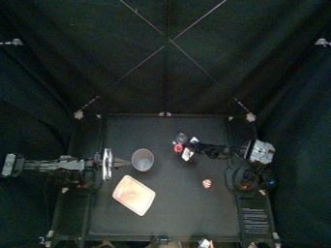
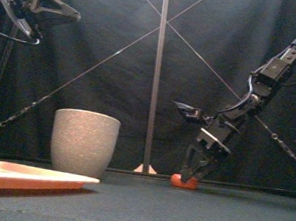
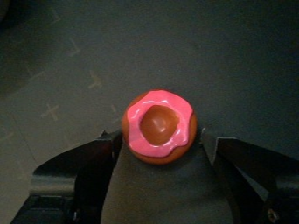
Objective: Pick the donut then place it in the grey bowl
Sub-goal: Pick the donut
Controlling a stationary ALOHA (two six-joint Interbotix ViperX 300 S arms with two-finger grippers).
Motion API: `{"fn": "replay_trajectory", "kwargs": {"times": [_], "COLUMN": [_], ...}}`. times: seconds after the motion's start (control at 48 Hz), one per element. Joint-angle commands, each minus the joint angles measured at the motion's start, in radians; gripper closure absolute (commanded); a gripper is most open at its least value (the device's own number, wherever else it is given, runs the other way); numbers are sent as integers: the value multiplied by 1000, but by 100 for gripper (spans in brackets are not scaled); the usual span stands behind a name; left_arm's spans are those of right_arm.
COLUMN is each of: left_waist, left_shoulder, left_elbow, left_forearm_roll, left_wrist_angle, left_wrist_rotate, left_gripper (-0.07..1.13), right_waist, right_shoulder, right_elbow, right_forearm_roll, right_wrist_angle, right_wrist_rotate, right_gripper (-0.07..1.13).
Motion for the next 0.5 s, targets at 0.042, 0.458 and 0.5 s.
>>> {"fn": "replay_trajectory", "kwargs": {"times": [0.042,0.458,0.5], "left_waist": [3,3,3], "left_shoulder": [5,5,5], "left_elbow": [-14,-14,-12], "left_forearm_roll": [0,0,0], "left_wrist_angle": [-8,-9,-9], "left_wrist_rotate": [-2,-3,-3], "left_gripper": [107,107,107], "right_waist": [-6,-6,-5], "right_shoulder": [-6,52,49], "right_elbow": [-32,-63,-63], "right_forearm_roll": [-2,-17,-17], "right_wrist_angle": [-3,6,12], "right_wrist_rotate": [-3,-2,-3], "right_gripper": [2,14,18]}}
